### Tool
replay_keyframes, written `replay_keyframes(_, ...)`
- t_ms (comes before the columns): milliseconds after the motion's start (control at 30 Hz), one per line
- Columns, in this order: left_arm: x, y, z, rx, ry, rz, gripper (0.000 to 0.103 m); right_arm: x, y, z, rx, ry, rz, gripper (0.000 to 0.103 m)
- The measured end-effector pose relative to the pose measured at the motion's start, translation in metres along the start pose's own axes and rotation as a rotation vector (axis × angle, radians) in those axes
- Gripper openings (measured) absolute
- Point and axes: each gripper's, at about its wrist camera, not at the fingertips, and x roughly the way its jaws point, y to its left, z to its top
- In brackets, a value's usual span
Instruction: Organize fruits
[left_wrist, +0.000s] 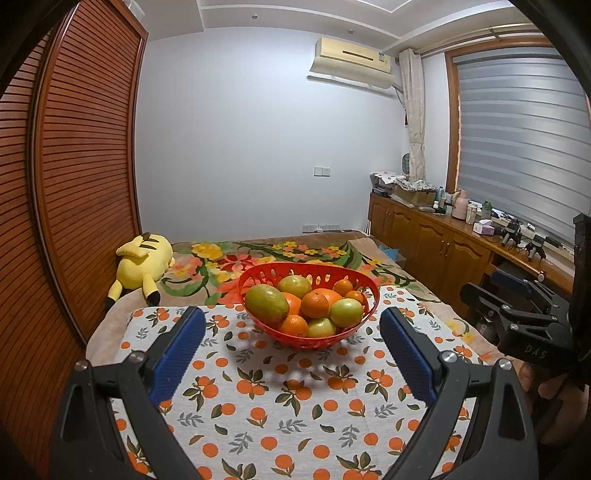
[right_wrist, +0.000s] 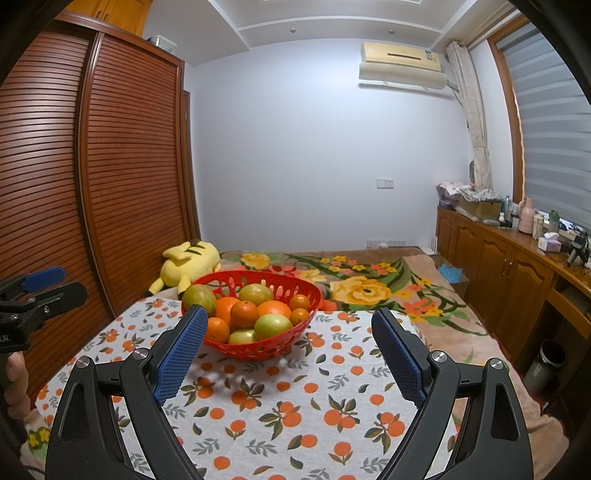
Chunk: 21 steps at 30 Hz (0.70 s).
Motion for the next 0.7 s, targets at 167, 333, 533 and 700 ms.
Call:
replay_keyframes(167,-0.0001,0.0001,-0.0001,0.001,0.000,0.000,0.096,0.0000,0.0002,0.0001,0.001,-0.001,-0.001,0.092)
replay_keyframes(333,-0.0007,0.0001,0.0001,0.000,-0.001,-0.001,0.096,-0.0002,0.0002,-0.0005,0.000,-0.001,-0.002,0.092)
replay_keyframes(533,-0.0029,0.0004,0.0024,0.000,-0.005,0.000,0.096,0.0000,0.0001,-0.0003,0.001,0.000,-0.002,0.092)
replay_keyframes(700,-0.0035,0.0004,0.0033,0.001,-0.005,-0.002,0.096,0.0000,-0.0001,-0.0003,0.002,-0.001,-0.001,0.092)
